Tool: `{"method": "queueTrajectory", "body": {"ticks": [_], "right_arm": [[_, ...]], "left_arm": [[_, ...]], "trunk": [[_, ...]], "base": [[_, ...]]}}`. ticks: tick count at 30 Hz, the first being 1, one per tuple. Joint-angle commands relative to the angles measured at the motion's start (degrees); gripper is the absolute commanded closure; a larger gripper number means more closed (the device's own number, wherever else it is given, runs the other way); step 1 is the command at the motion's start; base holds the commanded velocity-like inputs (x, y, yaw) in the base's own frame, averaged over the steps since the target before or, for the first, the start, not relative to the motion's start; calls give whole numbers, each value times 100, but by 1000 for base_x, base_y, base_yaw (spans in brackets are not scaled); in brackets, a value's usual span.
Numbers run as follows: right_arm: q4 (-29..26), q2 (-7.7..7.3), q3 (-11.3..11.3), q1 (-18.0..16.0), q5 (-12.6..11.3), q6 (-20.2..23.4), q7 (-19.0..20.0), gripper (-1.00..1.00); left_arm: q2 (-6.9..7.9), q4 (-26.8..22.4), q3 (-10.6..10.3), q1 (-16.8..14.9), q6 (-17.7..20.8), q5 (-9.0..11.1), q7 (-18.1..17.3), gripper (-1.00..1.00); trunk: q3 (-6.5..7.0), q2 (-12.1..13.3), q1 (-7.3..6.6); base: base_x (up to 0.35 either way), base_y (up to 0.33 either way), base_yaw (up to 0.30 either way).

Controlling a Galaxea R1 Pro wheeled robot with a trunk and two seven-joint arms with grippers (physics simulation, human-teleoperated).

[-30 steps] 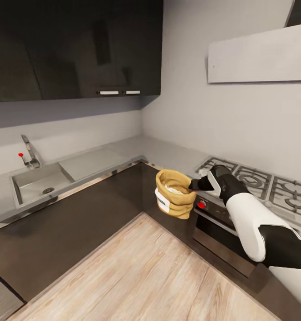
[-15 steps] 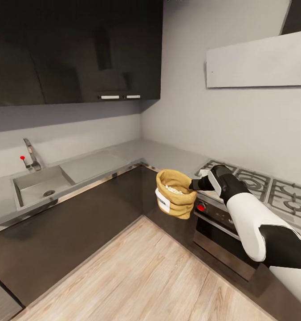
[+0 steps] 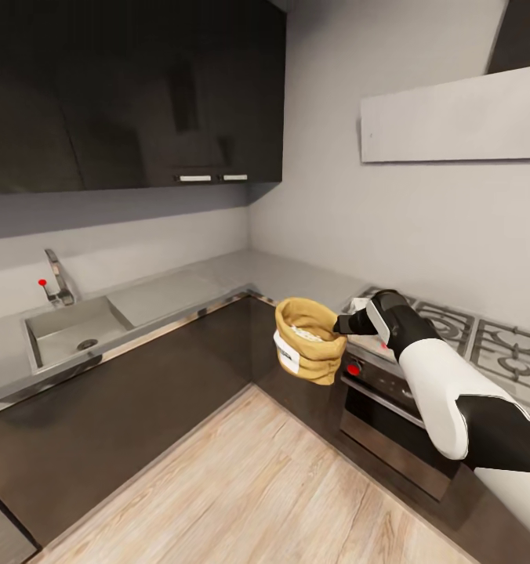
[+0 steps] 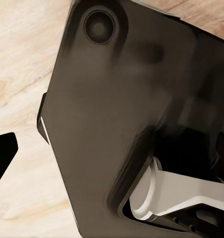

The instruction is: In the kitchen, take the popcorn bag from the countertop, put it into the microwave, and heat it until the popcorn is cooked so the cooked popcorn ends up inside the bag.

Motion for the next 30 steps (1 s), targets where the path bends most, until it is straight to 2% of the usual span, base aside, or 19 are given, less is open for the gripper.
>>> {"method": "queueTrajectory", "body": {"ticks": [1,16,30], "right_arm": [[-6,6,-27,-3,35,24,34,100],[3,-43,-36,-3,27,23,35,100],[10,-43,-31,-3,22,34,34,100]], "left_arm": [[-2,-4,23,-1,-7,10,3,-100],[-2,-2,47,-1,-7,50,12,-100],[-2,-2,64,-1,-7,53,21,-100]], "trunk": [[2,-5,1],[44,-5,1],[44,-5,1]], "base": [[0,0,0],[-11,0,0],[-304,33,0]]}}
